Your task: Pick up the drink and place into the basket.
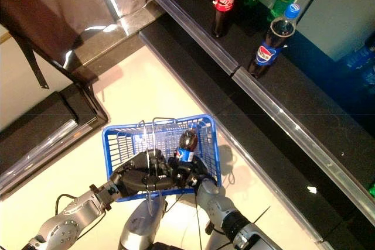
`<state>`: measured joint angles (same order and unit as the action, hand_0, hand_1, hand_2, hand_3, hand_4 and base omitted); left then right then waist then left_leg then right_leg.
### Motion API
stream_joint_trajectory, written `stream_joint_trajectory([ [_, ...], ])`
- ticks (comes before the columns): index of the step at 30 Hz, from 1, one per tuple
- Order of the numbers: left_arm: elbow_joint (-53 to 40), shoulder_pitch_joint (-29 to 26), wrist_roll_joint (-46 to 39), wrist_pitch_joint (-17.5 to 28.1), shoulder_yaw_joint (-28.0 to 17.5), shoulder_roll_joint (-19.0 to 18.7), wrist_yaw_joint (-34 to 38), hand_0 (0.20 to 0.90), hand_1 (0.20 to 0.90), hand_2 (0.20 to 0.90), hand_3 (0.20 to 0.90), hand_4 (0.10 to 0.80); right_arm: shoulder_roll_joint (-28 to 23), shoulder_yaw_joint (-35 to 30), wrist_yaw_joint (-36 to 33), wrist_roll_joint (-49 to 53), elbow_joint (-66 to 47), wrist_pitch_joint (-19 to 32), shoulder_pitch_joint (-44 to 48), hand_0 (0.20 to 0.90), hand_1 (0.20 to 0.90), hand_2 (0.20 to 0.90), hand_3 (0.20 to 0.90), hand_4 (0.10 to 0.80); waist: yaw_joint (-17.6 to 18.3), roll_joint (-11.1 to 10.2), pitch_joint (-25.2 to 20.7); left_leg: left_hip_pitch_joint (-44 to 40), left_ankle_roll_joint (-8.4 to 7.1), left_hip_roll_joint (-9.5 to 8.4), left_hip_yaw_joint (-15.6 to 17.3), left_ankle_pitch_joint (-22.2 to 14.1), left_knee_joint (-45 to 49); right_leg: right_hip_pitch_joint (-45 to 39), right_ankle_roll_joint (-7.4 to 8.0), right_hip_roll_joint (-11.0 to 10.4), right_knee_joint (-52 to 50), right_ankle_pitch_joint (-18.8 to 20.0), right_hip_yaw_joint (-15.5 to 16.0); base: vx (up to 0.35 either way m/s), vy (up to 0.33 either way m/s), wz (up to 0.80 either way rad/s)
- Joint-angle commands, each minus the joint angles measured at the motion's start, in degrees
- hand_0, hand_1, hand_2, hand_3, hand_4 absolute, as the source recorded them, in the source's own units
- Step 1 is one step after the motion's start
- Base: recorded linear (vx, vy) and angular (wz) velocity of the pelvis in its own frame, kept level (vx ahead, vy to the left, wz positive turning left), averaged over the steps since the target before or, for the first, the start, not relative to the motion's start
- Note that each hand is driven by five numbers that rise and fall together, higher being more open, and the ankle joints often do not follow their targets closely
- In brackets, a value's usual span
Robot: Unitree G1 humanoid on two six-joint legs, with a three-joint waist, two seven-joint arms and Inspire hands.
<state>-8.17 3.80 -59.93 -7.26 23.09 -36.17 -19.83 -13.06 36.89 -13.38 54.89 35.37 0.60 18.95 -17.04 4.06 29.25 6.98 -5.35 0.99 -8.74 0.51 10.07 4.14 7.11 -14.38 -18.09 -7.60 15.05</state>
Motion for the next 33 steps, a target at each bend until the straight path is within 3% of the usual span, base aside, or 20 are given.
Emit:
stream_joint_trajectory([
  [1,-18.8,-4.1,-4.7,5.6,-0.8,3.8,-12.4,0.3,0.3,0.3,0.2,0.1,8.4,0.1,9.2,10.0,-0.9,3.1,3.3,0.3,0.3,0.3,0.2,0.1,-0.2,-0.5,-9.0,4.2,0.31,-0.82,-1.5,0.3,7.1,-5.1,-2.71,0.3,7.0,5.2,0.6,0.033,0.002,0.02],
  [9,-19.4,-3.5,-5.7,3.5,-1.2,2.1,-14.2,0.3,0.3,0.3,0.2,0.1,9.0,-3.0,15.3,25.5,4.1,-2.0,5.7,0.3,0.3,0.3,0.2,0.1,-1.6,-0.2,-9.6,4.5,0.44,-1.05,-1.9,0.1,7.5,-5.5,-2.56,-0.2,6.7,5.3,1.6,0.037,0.002,0.04],
  [20,-19.7,-4.0,-6.5,0.7,-0.3,0.6,-15.5,0.3,0.3,0.3,0.2,0.1,8.7,-7.7,15.5,28.5,16.6,-6.1,11.0,0.3,0.3,0.3,0.2,0.1,-3.2,0.1,-10.0,4.5,0.52,-1.23,-2.3,0.1,7.9,-5.7,-2.58,-0.6,5.9,5.4,2.8,0.045,0.008,0.08],
  [21,-19.9,-4.1,-6.5,0.6,0.0,0.6,-15.2,0.3,0.3,0.3,0.2,0.1,8.7,-8.5,15.5,29.0,17.8,-5.9,11.4,0.342,0.342,0.342,0.249,0.149,-3.3,0.2,-10.0,4.5,0.58,-1.23,-2.3,0.0,7.9,-5.7,-2.56,-0.6,5.9,5.4,2.9,0.024,0.005,0.05],
  [22,-19.9,-4.3,-6.6,0.6,0.2,0.6,-15.0,0.3,0.3,0.3,0.2,0.1,8.8,-9.2,14.9,29.4,18.6,-5.4,11.8,0.9,0.9,0.9,0.9,0.8,-3.4,0.2,-9.9,4.5,0.61,-1.26,-2.3,-0.2,7.8,-5.8,-2.53,-0.6,6.0,5.4,2.9,0.0,0.0,0.0],
  [33,-19.7,-5.7,-6.8,0.2,1.2,1.1,-12.9,0.3,0.3,0.3,0.2,0.1,8.9,-11.8,13.5,30.4,21.2,-3.1,14.5,0.9,0.9,0.9,0.9,0.8,-3.2,0.0,-9.3,4.4,0.83,-1.26,-2.0,-0.9,7.5,-5.4,-2.18,-0.9,6.1,6.1,2.5,0.0,0.0,0.0],
])
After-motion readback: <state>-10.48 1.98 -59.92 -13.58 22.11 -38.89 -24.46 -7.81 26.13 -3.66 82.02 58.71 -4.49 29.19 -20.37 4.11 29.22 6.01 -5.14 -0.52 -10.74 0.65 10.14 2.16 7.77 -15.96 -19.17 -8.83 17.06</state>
